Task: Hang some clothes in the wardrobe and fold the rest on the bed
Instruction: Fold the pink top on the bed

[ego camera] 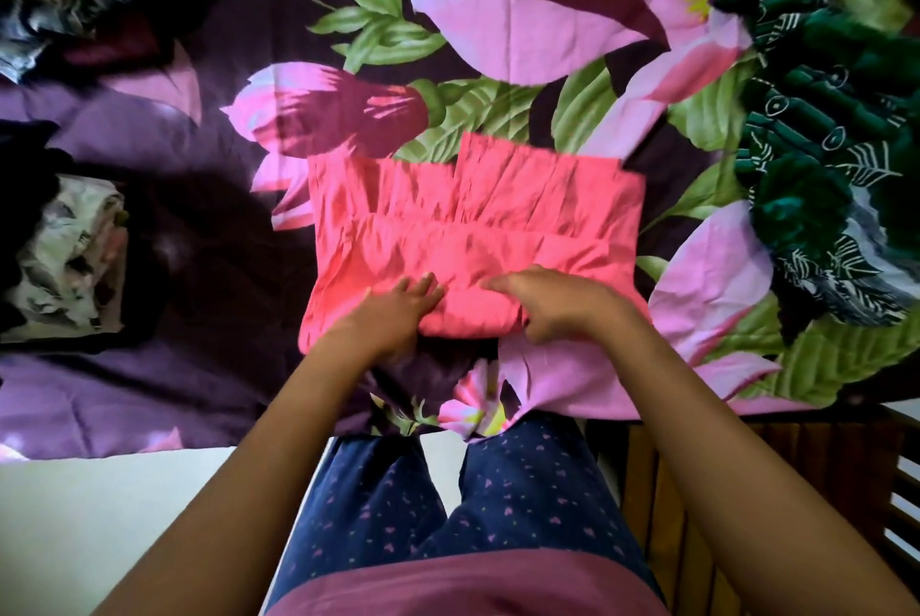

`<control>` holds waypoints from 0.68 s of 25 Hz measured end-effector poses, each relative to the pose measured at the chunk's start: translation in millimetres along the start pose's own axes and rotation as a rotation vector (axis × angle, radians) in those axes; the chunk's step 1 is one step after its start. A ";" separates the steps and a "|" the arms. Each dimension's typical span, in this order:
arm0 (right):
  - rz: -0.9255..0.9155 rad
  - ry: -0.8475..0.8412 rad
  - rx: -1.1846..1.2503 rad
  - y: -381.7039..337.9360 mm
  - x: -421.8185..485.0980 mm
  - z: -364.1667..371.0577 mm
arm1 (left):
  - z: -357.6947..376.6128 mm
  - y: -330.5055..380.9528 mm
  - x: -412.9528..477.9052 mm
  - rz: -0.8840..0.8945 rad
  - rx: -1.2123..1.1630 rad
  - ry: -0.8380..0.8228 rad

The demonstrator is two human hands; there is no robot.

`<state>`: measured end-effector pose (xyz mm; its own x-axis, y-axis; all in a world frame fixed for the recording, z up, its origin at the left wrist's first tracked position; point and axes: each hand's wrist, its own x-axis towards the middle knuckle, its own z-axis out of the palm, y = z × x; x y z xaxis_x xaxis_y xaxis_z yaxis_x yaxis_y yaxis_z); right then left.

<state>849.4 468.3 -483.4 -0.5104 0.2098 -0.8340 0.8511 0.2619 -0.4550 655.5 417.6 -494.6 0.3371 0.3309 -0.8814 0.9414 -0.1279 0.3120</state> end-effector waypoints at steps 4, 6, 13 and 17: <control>-0.016 -0.085 0.089 3.7 -15.2 -34.3 | -59.1 -5.6 -32.8 -0.055 -0.080 -0.058; 0.006 0.058 0.155 13.2 -18.4 -53.8 | -84.8 -14.9 -24.7 -0.102 -0.084 0.146; 0.118 0.139 -0.225 37.1 33.5 -40.8 | -51.8 -21.1 34.4 -0.212 -0.072 0.351; 0.125 0.321 -0.134 34.8 36.3 -27.5 | 7.0 6.3 26.2 -0.234 -0.762 0.991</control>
<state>857.2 510.9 -520.9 -0.4337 0.5273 -0.7307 0.8968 0.3316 -0.2929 670.2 419.0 -518.2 -0.2845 0.8693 -0.4042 0.6352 0.4867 0.5997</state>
